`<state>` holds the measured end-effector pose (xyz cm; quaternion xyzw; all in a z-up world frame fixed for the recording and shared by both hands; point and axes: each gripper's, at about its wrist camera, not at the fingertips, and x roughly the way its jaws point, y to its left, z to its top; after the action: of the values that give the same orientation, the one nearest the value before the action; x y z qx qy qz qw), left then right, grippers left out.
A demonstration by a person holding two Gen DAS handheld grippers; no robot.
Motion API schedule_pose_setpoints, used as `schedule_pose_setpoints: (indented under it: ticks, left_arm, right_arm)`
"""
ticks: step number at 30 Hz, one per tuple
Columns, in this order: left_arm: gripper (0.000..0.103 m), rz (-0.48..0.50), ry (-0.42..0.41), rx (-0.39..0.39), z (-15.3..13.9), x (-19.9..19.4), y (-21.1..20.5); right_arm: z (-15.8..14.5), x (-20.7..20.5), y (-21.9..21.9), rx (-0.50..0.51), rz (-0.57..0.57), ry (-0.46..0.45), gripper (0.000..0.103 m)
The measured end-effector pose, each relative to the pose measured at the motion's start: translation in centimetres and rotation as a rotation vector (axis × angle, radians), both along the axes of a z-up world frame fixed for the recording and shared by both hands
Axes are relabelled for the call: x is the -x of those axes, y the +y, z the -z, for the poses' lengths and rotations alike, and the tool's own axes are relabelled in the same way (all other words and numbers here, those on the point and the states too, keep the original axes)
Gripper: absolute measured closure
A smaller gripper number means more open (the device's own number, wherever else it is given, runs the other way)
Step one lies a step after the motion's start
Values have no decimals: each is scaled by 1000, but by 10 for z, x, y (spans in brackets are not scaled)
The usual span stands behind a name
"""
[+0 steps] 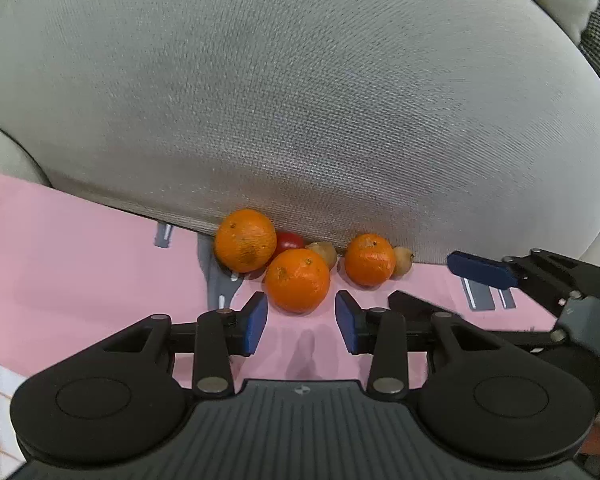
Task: Organize fruits
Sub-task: 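Move the left tool toward a tangerine while the right tool approaches another tangerine, then close the left tool on its tangerine while the right tool grasps the other tangerine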
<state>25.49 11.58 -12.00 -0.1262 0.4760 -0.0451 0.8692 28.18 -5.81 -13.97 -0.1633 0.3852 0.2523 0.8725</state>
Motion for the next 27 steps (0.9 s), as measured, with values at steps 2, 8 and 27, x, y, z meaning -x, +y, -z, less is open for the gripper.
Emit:
schedule_pose_setpoints:
  ticks: [2, 8, 27]
  left_arm:
    - [57, -4, 11, 15, 6, -6, 1]
    - [56, -27, 49, 37, 22, -20, 2]
    - [44, -37, 60, 30, 44, -38, -3]
  right_arm:
    - [7, -4, 4, 37, -41, -14, 49]
    - [24, -13, 14, 102, -116, -40, 49]
    - [56, -28, 31, 179, -152, -89, 61]
